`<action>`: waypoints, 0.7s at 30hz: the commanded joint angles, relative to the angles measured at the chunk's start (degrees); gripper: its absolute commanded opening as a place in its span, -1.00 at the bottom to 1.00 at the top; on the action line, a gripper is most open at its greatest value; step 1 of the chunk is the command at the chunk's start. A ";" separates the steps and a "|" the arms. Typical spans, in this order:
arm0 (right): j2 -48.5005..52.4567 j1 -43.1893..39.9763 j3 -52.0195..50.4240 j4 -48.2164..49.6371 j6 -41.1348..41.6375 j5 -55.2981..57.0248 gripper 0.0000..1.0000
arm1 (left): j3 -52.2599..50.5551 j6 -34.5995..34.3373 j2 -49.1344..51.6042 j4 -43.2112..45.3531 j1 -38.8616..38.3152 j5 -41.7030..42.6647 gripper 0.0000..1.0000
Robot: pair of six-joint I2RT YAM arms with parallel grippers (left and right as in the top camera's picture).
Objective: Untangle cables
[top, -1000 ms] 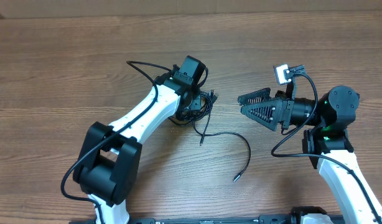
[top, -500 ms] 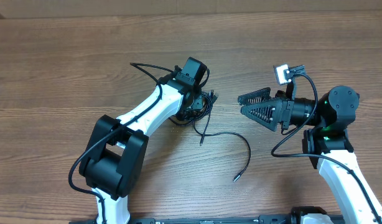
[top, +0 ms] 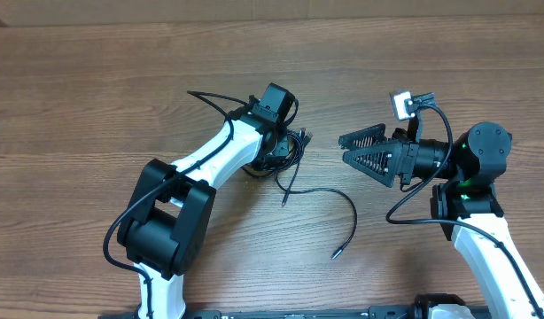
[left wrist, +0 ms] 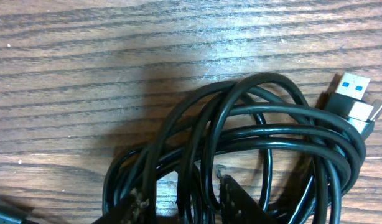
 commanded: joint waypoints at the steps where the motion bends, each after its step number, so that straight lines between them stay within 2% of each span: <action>1: -0.15 -0.11 0.81 0.35 -0.46 0.74 0.86 | -0.13 -0.50 0.96 0.17 0.31 0.28 -0.43; 9: -0.15 -0.11 0.81 0.33 -0.42 0.46 0.75 | -0.13 -0.46 0.96 0.09 0.31 0.20 -0.49; 15: -0.15 -0.11 0.81 0.37 -0.46 -0.09 0.59 | -0.13 -0.46 0.96 0.17 0.31 0.07 -0.65; 17: -0.15 -0.11 0.81 0.35 -0.44 -0.11 0.53 | -0.13 -0.31 0.96 0.20 0.31 0.09 -0.76; 18: -0.15 -0.09 0.81 0.33 -0.44 -0.24 0.46 | -0.13 -0.33 0.96 0.20 0.31 0.11 -0.92; 21: -0.15 -0.09 0.81 0.33 -0.42 -0.39 0.37 | -0.13 -0.31 0.96 0.20 0.31 0.07 -0.92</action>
